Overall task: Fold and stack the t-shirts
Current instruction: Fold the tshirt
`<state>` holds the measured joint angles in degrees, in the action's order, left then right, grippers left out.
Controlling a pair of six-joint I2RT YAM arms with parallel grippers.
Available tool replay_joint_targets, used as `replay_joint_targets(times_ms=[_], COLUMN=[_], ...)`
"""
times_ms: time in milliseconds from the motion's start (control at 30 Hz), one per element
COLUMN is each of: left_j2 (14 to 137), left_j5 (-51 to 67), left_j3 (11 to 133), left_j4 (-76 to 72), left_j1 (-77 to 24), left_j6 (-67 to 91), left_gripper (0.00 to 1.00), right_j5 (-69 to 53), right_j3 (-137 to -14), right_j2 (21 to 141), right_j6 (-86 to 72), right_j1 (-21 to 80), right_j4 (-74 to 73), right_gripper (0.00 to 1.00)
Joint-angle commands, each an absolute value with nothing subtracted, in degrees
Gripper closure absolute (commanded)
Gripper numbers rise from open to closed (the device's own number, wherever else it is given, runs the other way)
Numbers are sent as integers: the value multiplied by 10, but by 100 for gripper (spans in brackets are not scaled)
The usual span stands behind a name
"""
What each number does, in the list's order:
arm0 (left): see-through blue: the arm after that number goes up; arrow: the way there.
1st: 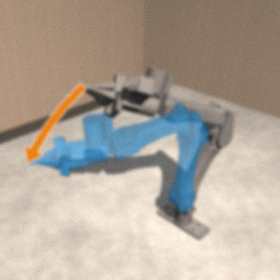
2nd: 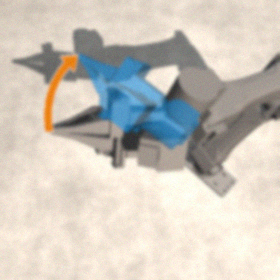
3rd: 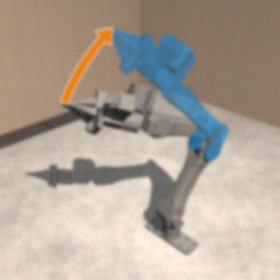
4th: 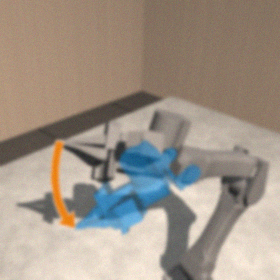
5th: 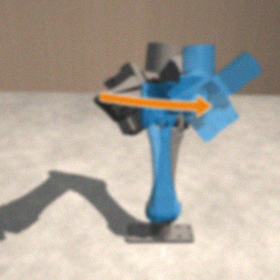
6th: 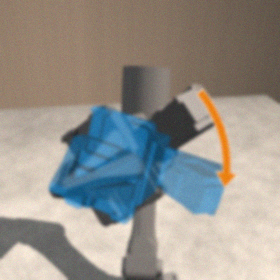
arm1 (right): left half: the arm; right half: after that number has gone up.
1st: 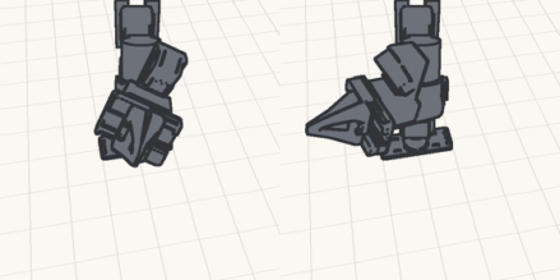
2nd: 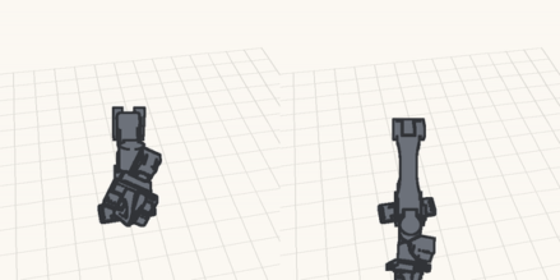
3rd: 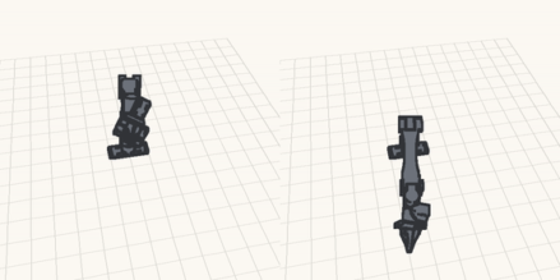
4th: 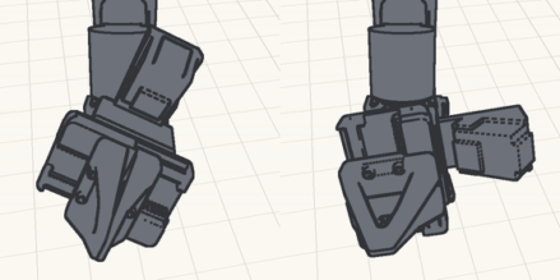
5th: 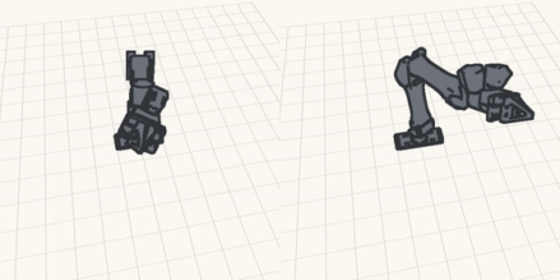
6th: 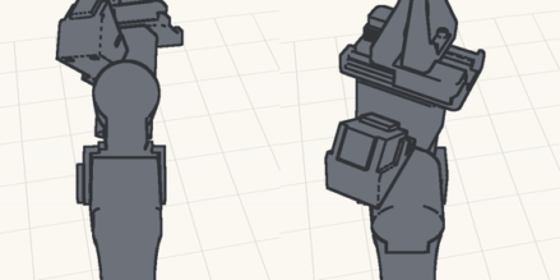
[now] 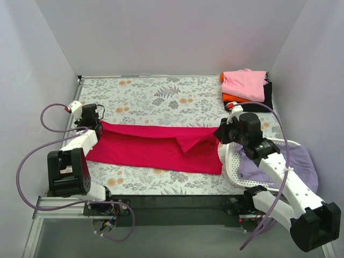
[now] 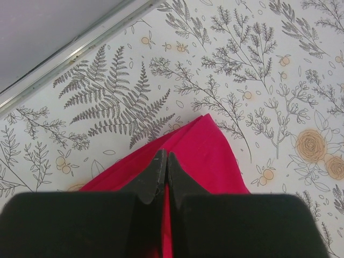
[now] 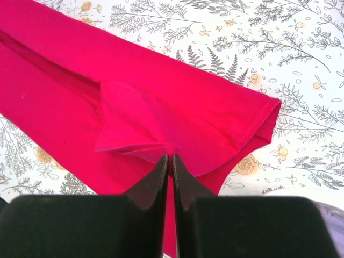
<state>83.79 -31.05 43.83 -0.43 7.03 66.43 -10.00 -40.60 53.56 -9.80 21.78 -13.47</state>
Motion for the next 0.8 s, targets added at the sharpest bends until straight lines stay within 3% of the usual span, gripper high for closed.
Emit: replay_joint_targets(times_ms=[0,767], left_j2=[803,791], left_j5=[-350,-401], left_j3=[439,398], left_j4=[-3,39], left_j1=[76,92], left_j6=[659,684], left_gripper=[100,100], right_j5=[-90,-116], right_j3=[-412,-363], right_j2=[512,463], right_j6=[-85,-82], right_j1=[220,221], right_j4=[-179,-265], right_gripper=[99,99])
